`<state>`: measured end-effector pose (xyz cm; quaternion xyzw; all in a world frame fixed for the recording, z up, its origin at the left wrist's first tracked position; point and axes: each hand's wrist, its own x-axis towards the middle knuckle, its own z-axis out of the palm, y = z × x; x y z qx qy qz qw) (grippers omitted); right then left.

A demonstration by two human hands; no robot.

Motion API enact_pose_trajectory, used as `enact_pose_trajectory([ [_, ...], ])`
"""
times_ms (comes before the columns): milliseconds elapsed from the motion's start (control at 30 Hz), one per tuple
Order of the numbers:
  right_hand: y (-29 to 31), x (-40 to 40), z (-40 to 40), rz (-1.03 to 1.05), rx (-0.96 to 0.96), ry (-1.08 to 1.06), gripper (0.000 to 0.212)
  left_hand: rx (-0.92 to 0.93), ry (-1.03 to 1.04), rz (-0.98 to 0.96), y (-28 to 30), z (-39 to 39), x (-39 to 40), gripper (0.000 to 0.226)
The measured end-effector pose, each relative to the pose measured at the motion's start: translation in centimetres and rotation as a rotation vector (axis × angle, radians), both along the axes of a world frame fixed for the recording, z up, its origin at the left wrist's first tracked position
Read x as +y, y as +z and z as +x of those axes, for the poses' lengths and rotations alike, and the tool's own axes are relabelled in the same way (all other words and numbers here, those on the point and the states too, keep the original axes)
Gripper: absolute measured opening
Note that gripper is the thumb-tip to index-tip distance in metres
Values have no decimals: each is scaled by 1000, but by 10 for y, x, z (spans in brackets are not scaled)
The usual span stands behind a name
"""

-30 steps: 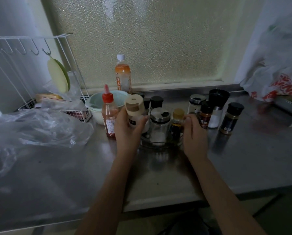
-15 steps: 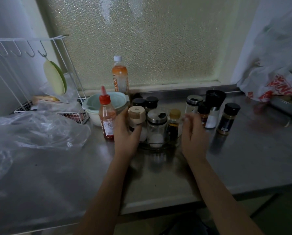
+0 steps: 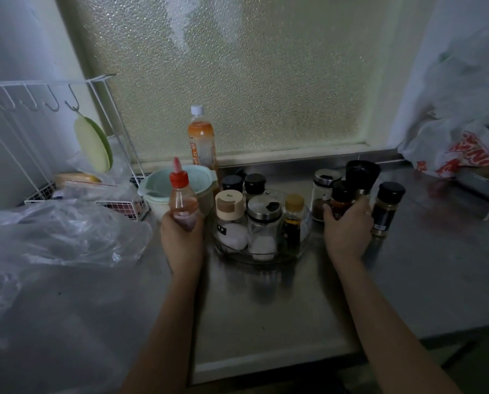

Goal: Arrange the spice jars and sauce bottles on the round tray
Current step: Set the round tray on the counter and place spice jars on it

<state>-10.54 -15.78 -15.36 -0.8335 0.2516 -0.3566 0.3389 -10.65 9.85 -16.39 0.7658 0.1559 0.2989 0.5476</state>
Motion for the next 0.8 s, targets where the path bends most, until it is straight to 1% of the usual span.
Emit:
enact_pose_trajectory([
  [67,-2,-1,0,22,-54,9,56,-23,5,-17,0,0,1,46],
  [133,1,0,-5,138,-255,89,51,-114,39,-36,8,-2,-3,38],
  [200,12,6,-14,267,-460,221,51,-221,33,-62,19,-7,-7,30],
  [233,17,10,-18,273,-486,290,51,-258,-1,-82,24,-8,-10,28],
  [267,21,13,-20,258,-460,370,49,-274,-51,-99,27,-9,-11,27],
  [367,23,22,-20,237,-256,598,41,-236,-197,-121,29,-6,-16,30],
  [433,20,23,-16,257,-137,673,34,-206,-285,-150,28,-1,-16,31],
  [533,20,14,-8,317,-4,775,38,-163,-412,-187,30,7,-10,34],
  [667,37,-1,-1,277,212,954,34,-101,-605,-201,33,19,0,36],
  [733,49,-5,4,284,232,969,35,-80,-670,-224,34,24,3,38],
  [800,58,-7,18,298,172,885,40,-57,-711,-228,34,26,4,39],
])
